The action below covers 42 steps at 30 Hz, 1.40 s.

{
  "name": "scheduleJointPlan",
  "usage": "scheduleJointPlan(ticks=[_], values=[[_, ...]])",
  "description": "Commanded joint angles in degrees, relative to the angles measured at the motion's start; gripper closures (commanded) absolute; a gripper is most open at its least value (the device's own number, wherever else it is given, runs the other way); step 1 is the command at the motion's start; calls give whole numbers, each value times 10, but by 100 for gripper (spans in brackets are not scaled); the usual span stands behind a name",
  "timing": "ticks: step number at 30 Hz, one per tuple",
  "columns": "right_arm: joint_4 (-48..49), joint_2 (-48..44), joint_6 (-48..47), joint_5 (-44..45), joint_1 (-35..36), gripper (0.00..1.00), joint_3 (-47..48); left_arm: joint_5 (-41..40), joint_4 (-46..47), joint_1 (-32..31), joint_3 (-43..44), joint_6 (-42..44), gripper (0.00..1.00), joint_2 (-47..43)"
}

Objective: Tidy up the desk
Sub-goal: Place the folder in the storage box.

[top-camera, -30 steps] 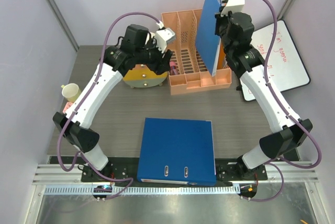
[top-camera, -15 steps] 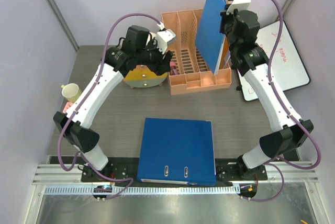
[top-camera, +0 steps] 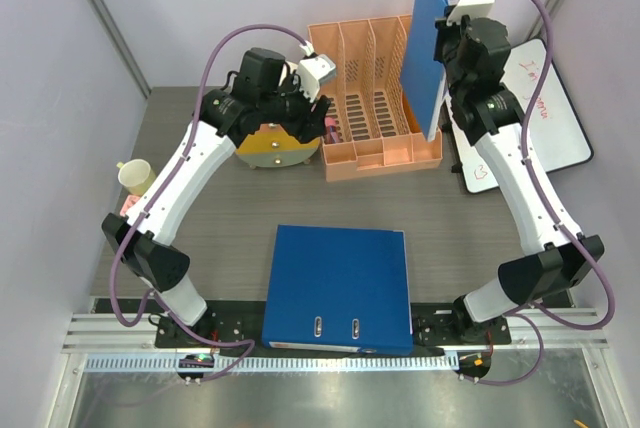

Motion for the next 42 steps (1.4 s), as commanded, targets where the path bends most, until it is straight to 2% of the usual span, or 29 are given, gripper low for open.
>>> scheduleJointPlan(ticks=[1,11,20,34,37,42], values=[[72,-44,-14,15,-10,99,9,10,18,2,9,-1,44,-14],[51,-10,49,-28,-10,99,44,5,21,2,8,3,44,-16],[52,-54,102,-85,6,99,11,5,26,2,6,8,44,-18],[85,26,134,-108,8,99,39,-8,26,2,-4,15,44,-23],[115,49,125,-112,10,99,53,-5,27,2,-9,14,44,-21],[199,69,109,-122,11,99,17,-7,31,2,-16,14,44,-22]])
